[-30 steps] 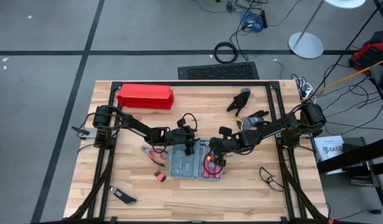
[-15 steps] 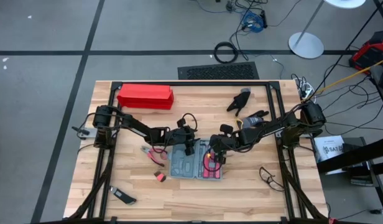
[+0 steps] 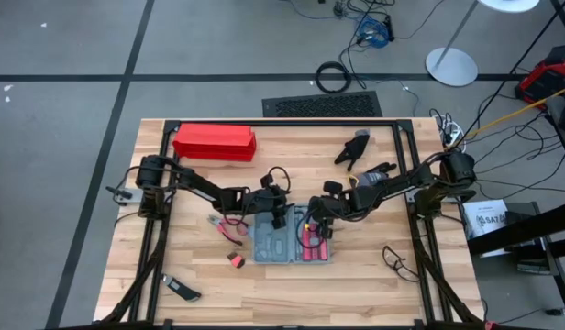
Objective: Prefit tool cases
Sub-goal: Remove the orange hammer from the gray pre-fit tool case
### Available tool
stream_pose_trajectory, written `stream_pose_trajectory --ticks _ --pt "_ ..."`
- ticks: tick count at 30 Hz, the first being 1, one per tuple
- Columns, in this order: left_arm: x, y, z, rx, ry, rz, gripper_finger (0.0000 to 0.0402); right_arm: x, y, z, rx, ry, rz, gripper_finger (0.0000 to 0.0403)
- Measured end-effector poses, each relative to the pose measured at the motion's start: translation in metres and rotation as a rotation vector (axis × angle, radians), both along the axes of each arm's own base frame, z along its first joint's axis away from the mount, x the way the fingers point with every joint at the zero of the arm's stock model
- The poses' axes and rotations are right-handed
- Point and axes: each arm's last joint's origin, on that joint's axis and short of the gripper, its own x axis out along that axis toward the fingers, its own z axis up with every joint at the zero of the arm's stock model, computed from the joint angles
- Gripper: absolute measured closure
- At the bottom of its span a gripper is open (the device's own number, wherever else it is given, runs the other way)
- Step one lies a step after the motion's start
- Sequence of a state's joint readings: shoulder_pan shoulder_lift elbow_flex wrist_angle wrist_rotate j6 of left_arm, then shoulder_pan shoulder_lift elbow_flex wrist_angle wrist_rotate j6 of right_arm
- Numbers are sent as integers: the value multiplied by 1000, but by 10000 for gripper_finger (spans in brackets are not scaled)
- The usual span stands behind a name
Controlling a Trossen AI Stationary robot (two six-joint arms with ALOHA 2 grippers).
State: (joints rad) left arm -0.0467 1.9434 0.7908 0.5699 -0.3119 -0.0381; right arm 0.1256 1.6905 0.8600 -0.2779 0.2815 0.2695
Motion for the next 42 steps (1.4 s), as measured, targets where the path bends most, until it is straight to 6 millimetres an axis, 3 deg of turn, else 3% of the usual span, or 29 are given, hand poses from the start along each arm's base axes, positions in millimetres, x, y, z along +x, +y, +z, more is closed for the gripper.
stream_pose_trajectory --ticks 8,13,19,25,31,35,42 --pt "0 0 0 1 3 -1 199 4 -3 2 -3 -41 5 312" --pt "1 0 1 -2 -3 -2 199 6 -4 3 -10 -54 13 385" --pt "1 1 0 -3 -2 -2 199 7 -2 5 -21 -77 22 402" --pt "1 1 1 -7 -7 -8 199 15 9 28 -82 -131 48 403" --pt "1 1 1 -7 -6 -8 199 20 16 50 -79 -78 85 403" --pt "1 1 1 -7 -6 -7 199 18 17 47 3 -39 118 394" --pt "1 1 1 -7 -6 -10 199 14 13 33 4 57 33 325"
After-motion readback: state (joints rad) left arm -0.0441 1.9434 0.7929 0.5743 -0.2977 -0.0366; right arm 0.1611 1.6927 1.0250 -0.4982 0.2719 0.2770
